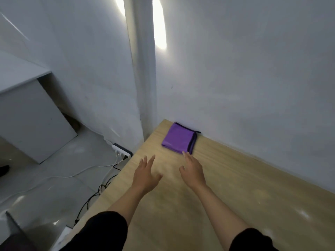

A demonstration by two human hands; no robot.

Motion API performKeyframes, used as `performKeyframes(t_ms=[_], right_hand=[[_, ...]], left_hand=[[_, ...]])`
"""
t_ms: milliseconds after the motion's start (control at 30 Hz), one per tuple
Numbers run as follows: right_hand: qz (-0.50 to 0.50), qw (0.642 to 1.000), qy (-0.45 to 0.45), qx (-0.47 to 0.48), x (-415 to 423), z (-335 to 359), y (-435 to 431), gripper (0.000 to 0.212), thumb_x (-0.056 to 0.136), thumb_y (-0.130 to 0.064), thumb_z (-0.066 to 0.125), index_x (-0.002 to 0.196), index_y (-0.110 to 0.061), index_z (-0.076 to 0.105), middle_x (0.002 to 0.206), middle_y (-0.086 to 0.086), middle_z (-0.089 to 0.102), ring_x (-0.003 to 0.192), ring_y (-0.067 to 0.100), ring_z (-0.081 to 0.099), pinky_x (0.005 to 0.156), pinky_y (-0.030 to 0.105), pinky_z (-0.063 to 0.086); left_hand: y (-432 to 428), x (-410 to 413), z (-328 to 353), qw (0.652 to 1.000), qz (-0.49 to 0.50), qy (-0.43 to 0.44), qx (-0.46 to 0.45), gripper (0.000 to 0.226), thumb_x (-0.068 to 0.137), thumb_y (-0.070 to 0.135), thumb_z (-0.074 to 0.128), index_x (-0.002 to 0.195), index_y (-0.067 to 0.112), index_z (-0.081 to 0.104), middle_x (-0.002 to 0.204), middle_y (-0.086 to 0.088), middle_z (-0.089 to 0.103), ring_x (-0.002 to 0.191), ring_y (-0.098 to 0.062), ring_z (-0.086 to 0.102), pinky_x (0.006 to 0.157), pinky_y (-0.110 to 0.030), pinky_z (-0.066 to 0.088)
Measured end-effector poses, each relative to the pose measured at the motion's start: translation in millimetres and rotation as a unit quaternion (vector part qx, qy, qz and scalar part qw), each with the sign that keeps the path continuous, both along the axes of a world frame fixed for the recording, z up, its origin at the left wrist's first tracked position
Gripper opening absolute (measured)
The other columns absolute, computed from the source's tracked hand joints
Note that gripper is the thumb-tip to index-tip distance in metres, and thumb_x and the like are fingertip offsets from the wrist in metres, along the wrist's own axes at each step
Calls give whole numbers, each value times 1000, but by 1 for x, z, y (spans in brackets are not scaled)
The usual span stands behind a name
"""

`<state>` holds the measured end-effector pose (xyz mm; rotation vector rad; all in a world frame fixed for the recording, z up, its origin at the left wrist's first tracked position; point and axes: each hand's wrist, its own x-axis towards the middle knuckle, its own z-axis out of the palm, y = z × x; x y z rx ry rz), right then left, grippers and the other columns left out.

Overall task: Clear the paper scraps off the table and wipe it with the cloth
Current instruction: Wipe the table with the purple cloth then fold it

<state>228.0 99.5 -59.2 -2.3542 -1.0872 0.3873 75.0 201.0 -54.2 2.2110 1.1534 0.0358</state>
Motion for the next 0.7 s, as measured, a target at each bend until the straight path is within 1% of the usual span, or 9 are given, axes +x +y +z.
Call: performKeyframes(t_ms=[133, 200, 233, 300, 367, 433, 533, 600, 700], right_hand=[[54, 997, -34, -54, 32, -18, 46, 55, 89, -16, 45, 142, -11, 31, 156, 9, 13, 143, 21, 11, 115, 32, 15], [59, 995, -33, -80, 40, -26, 62, 54, 89, -16, 44, 142, -13, 31, 155, 7, 15, 143, 22, 13, 117, 36, 15], [63, 994, -47, -79, 42, -30, 68, 52, 89, -14, 44, 140, -12, 35, 153, 8, 24, 141, 24, 20, 115, 39, 19], [73, 990, -110, -41, 48, -38, 79, 42, 84, -5, 47, 125, -8, 54, 132, 16, 53, 123, 34, 48, 104, 43, 36], [78, 985, -151, -19, 57, -34, 86, 37, 78, 0, 47, 109, -7, 66, 105, 19, 66, 98, 37, 61, 87, 41, 46], [51, 989, -137, -26, 64, -17, 92, 34, 82, -3, 50, 110, -10, 66, 103, 17, 66, 96, 35, 60, 85, 39, 45], [-19, 993, -109, 44, 57, 9, 94, 29, 80, -10, 57, 107, -11, 69, 94, 18, 66, 90, 35, 59, 80, 39, 45], [-18, 989, -102, 109, 36, 22, 87, 26, 76, -12, 60, 99, -11, 71, 81, 16, 64, 81, 34, 59, 73, 35, 45], [21, 985, -86, 150, -9, 32, 69, 31, 73, -25, 52, 96, -20, 72, 72, 4, 59, 73, 24, 55, 65, 26, 38]], left_hand=[[23, 17, -16, 998, -36, 58, 13, 84, 84, 54, 51, 146, 33, -2, 157, -8, -10, 144, -25, -10, 117, -45, 4], [29, 20, -23, 996, -48, 79, 14, 85, 84, 55, 50, 145, 36, -6, 156, -5, -16, 143, -22, -16, 116, -46, -2], [32, 21, -26, 994, -54, 89, 11, 86, 83, 56, 50, 144, 37, -7, 156, -4, -18, 143, -21, -18, 116, -46, -5], [37, 20, -31, 992, -68, 108, -13, 87, 83, 57, 50, 144, 37, -8, 155, -3, -19, 142, -21, -19, 115, -47, -7], [41, 17, -34, 989, -84, 111, -38, 88, 82, 58, 51, 145, 36, -6, 156, -3, -18, 143, -22, -18, 115, -49, -5], [44, 13, -33, 990, -91, 92, -52, 87, 83, 57, 52, 145, 35, -4, 156, -2, -14, 143, -21, -15, 116, -47, -3], [43, 0, -32, 996, -69, 51, -35, 79, 86, 52, 50, 146, 32, 1, 158, -2, -3, 145, -19, -8, 118, -43, 2], [34, -14, -33, 998, -45, 38, -12, 73, 90, 47, 46, 147, 29, 4, 158, -4, -2, 145, -20, -7, 119, -41, 3], [20, -40, -37, 1000, -1, 11, -4, 57, 97, 32, 36, 147, 22, 10, 157, -3, 0, 145, -20, -3, 119, -39, 6]])
